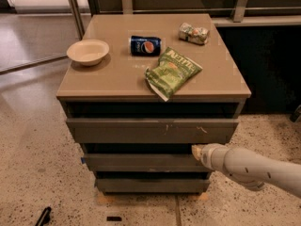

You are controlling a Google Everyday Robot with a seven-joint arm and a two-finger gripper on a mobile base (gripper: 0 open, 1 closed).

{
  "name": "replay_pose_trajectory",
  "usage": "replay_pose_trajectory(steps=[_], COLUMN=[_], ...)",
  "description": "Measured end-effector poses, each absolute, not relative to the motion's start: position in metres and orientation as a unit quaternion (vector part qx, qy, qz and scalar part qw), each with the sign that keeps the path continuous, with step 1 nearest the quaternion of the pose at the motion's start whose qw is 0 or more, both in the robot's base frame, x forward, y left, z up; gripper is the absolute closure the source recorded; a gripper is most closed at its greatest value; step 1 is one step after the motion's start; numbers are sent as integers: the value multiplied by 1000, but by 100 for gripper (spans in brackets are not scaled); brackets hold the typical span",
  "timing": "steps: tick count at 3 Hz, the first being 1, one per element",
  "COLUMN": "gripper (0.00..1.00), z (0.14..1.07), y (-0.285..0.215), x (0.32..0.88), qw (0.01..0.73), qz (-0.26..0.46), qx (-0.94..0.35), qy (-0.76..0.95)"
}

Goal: Open middle drawer

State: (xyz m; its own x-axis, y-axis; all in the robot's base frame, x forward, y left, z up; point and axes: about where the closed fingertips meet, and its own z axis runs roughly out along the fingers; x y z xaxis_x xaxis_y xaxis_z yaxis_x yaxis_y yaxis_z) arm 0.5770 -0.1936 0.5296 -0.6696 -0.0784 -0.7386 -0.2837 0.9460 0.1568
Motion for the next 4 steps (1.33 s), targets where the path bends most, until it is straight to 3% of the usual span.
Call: replay_pose_trajectory(steps=[2,4], gripper=[100,100], z=[497,479], y=[-204,-201], x=[573,583], qw=[372,409], qz=[120,96], qx=[-48,-34], qy=[919,907])
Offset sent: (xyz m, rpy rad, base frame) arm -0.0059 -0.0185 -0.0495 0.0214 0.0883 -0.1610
